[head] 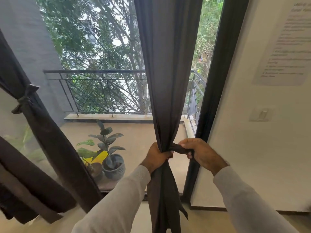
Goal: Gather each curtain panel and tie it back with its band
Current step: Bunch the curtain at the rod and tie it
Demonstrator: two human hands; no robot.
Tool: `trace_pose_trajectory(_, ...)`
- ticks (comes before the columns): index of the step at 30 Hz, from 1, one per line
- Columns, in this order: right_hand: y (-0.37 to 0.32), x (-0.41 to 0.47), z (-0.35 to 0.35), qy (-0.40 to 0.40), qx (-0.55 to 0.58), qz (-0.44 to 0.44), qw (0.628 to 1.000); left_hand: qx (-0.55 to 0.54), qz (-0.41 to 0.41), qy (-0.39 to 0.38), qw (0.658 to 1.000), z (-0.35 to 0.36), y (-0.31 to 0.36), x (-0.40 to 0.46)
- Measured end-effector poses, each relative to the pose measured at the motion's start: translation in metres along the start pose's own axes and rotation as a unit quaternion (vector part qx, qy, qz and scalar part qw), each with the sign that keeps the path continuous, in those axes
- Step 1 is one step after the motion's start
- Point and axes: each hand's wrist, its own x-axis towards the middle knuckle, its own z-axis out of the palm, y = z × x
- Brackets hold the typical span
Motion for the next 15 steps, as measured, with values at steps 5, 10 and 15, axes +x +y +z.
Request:
trace_pose_trajectory(5,-0.004,0.0,0.014,0.009,-0.163,-0.023,0.986,-0.004,0.001,0.014,1.0,0.002,0.004,-0.002)
trace_pose_trajectory(10,-0.012,0.015,0.007,0.05,-0.188,-0.04,0.98,-0.077,-0.03,-0.01,0.996,-0.001,0.012,-0.007)
trace_pose_trajectory(15,-0.019,0.019,0.007,0.047,-0.189,-0.071,0.978,-0.113,-0.051,-0.035,0.992,0.003,0.006,-0.007)
